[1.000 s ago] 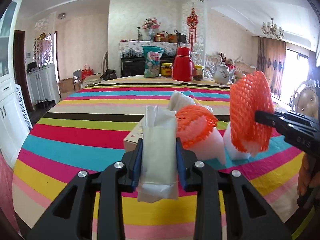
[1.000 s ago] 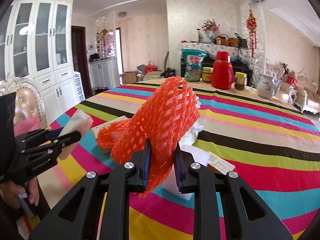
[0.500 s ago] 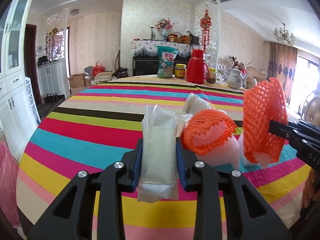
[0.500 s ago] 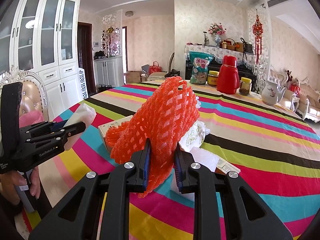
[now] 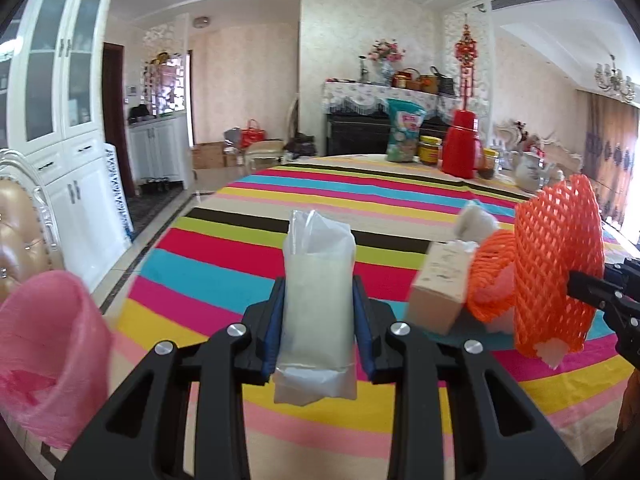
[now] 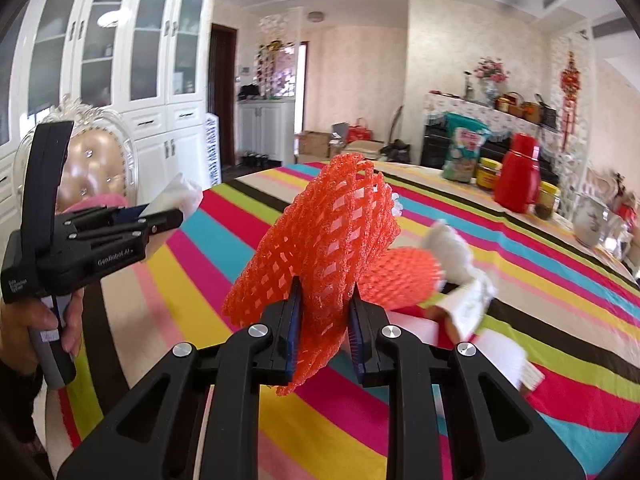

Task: Collect trash
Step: 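Lower the packet and net over the pink bin and open both tools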

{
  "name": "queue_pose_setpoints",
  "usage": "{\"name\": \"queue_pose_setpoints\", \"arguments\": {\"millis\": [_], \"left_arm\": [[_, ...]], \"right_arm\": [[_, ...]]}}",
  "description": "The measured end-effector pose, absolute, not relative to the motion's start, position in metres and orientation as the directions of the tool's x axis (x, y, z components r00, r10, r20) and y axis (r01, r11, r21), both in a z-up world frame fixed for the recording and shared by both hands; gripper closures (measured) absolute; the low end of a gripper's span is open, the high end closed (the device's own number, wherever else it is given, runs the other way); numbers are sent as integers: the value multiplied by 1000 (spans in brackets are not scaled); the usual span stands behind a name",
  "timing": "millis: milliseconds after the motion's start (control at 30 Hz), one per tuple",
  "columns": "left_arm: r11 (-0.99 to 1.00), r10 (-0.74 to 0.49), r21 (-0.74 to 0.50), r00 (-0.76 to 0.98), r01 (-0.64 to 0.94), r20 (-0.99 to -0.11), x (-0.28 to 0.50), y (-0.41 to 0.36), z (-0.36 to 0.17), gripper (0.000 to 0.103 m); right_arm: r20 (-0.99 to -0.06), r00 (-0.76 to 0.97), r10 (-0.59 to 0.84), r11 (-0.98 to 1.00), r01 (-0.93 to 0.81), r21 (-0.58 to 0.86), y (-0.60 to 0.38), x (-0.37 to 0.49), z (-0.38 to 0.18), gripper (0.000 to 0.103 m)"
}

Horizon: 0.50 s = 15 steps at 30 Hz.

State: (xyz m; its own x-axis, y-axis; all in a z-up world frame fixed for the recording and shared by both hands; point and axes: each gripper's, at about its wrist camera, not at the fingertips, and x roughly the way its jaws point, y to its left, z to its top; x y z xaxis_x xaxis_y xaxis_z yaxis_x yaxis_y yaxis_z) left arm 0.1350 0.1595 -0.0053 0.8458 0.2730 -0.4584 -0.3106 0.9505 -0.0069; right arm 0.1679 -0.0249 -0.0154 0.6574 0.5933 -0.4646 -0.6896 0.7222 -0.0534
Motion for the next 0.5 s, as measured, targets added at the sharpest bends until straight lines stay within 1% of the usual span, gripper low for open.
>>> {"name": "queue_pose_setpoints", "arguments": {"millis": [167, 267, 500], "left_arm": [[935, 321, 15, 828, -355, -459, 120, 181, -6, 72], [925, 340, 8, 822, -379, -457, 107, 195, -3, 72], [887, 421, 20, 791, -461, -444, 71, 235, 2, 72]], "right_arm": [[-489, 614, 619, 674, -735, -70, 10, 162, -16, 81], [-502, 584, 638, 641, -764, -74, 32, 158, -15, 81], [-497, 519, 695, 564, -823, -70, 89, 147, -11, 81]]}}
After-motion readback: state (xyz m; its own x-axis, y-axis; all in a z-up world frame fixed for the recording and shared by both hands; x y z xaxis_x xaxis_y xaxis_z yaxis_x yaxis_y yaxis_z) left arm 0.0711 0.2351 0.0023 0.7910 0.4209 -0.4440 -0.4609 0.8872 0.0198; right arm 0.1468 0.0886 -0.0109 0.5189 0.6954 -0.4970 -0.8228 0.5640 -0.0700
